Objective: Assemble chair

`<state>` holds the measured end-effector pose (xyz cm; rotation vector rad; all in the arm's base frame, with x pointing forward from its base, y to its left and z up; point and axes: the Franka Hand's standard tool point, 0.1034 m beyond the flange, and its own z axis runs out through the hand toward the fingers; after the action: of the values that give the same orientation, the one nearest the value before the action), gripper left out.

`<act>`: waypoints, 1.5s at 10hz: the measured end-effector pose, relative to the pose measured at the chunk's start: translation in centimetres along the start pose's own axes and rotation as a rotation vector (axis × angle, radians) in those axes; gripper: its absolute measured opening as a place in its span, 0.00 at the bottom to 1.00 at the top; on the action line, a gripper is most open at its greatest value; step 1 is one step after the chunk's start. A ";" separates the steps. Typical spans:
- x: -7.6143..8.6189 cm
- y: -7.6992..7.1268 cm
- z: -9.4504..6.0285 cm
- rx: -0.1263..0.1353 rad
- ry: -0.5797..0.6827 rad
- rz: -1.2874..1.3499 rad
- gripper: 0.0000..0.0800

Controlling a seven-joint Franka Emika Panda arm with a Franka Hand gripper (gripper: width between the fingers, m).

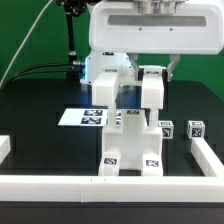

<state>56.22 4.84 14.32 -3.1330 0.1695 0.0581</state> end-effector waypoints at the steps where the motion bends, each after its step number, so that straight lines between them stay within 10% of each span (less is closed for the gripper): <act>1: 0.0 0.1 0.3 -0.001 0.003 -0.006 0.36; 15: 0.3 -0.6 4.5 -0.019 0.006 -0.028 0.36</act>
Offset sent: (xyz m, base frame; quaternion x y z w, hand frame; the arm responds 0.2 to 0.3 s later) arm 0.0065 0.0098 -0.0045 0.0099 0.0173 -0.0072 0.9998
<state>56.40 5.43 9.81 -3.1537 0.1264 0.0501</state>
